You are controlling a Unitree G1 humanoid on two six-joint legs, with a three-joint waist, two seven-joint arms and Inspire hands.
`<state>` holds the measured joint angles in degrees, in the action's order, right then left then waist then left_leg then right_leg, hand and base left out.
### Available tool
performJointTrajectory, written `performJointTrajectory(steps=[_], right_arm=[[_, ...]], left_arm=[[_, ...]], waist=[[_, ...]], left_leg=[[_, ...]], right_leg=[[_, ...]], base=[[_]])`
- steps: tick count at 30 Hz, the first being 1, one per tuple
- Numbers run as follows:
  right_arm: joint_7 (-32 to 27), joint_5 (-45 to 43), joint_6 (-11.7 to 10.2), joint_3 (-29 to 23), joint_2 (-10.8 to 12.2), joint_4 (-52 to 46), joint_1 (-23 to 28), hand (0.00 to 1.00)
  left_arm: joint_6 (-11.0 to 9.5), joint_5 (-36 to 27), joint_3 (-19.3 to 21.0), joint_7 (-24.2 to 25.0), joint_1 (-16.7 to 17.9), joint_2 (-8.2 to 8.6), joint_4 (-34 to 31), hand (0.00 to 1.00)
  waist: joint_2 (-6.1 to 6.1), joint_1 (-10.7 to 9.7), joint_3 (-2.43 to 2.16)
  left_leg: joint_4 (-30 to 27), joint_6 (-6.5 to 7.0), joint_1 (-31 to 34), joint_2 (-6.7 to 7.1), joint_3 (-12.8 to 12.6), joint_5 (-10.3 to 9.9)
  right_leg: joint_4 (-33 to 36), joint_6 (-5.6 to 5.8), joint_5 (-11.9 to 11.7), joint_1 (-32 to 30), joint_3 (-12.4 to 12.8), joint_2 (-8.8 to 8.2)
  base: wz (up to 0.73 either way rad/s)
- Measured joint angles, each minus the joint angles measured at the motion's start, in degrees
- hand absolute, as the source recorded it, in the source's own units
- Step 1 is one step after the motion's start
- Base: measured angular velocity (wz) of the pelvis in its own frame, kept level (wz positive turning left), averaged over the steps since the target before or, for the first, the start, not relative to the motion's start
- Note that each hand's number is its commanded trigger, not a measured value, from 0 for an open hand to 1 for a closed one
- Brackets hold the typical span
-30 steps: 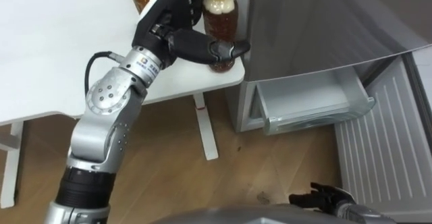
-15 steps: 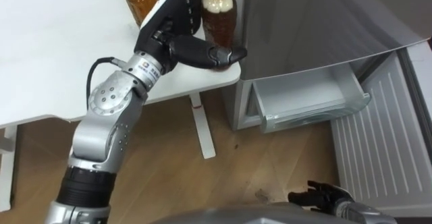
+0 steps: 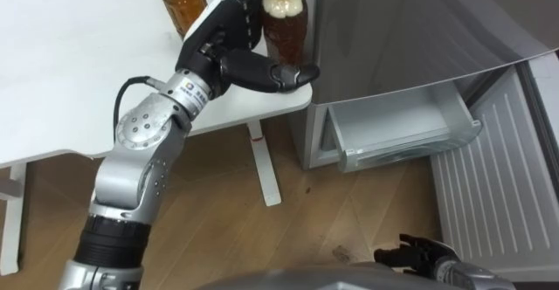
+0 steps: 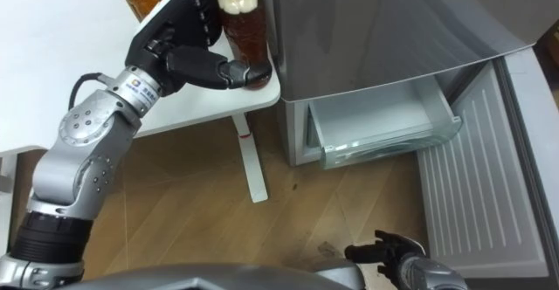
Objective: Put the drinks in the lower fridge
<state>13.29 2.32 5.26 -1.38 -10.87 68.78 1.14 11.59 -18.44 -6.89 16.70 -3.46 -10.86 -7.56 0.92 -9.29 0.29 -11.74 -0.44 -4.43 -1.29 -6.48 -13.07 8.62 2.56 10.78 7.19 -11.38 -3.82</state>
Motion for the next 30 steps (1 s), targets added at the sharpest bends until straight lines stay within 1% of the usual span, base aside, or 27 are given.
performJointTrajectory(steps=[2,5,9,11,15,20,25,30], right_arm=[[-0.1,0.0,-0.2,0.0,0.0,0.0,0.1,0.0],[-0.3,0.0,-0.2,0.0,-0.2,-0.1,0.1,0.0],[-0.7,0.0,-0.2,0.0,-0.3,-0.2,0.1,0.0],[-0.7,0.0,-0.2,0.0,-0.3,-0.4,0.1,0.0],[-0.8,0.0,-0.4,0.1,-0.2,-0.4,0.1,0.0],[-1.6,0.1,-0.5,0.1,-0.1,-0.4,0.1,0.0],[-1.9,0.1,-0.8,0.1,0.1,-0.4,0.1,0.0],[-1.8,0.1,-0.7,0.1,0.1,-0.2,0.1,0.0]], left_arm=[[0.0,0.0,0.0,-0.1,-0.1,0.01,0.5,1.0],[0.0,0.0,0.1,-0.3,-0.9,0.02,1.1,1.0],[0.0,0.0,-0.3,-0.2,-1.9,0.51,2.2,1.0],[0.1,0.0,-0.2,-0.2,-2.0,0.67,3.1,1.0],[1.8,0.5,-0.9,-0.1,-2.0,0.48,3.3,1.0],[1.8,0.6,-1.0,-0.3,-2.0,0.16,3.4,1.0],[1.8,0.6,-1.2,-0.3,-2.0,0.23,3.4,1.0],[1.8,0.6,-1.2,-0.3,-2.0,0.23,3.4,1.0]], waist=[[0.07,0.0,0.03],[0.37,0.1,0.28],[0.67,0.0,0.42],[0.7,-0.1,0.41],[0.57,-0.3,0.49],[0.52,-0.3,0.52],[0.47,-0.4,0.54],[0.49,-0.6,0.52]], left_leg=[[0.0,0.0,-0.1,0.0,0.0,0.0],[0.0,0.0,-0.1,0.01,0.0,0.0],[0.0,0.0,-0.2,0.0,0.0,0.0],[0.0,0.0,-0.1,0.0,0.0,0.0],[0.0,0.0,0.0,0.0,0.0,0.0],[0.1,0.0,0.0,0.0,0.1,0.0],[0.1,0.0,0.0,0.01,0.1,0.0],[0.0,0.0,0.2,0.01,0.2,0.0]], right_leg=[[0.0,0.0,0.0,0.1,0.1,0.0],[0.0,-0.01,0.0,0.1,0.2,0.0],[0.0,-0.01,0.0,0.0,0.2,0.02],[0.0,-0.01,0.0,-0.1,0.2,0.03],[0.0,-0.02,0.0,-0.3,0.2,0.03],[0.0,-0.02,0.0,-0.3,0.2,0.03],[0.0,-0.01,0.0,-0.3,0.1,0.04],[0.0,-0.01,0.0,-0.3,0.0,0.03]], base=[[0.0],[0.0],[-0.01],[0.0],[0.0],[0.0],[0.0],[0.0]])
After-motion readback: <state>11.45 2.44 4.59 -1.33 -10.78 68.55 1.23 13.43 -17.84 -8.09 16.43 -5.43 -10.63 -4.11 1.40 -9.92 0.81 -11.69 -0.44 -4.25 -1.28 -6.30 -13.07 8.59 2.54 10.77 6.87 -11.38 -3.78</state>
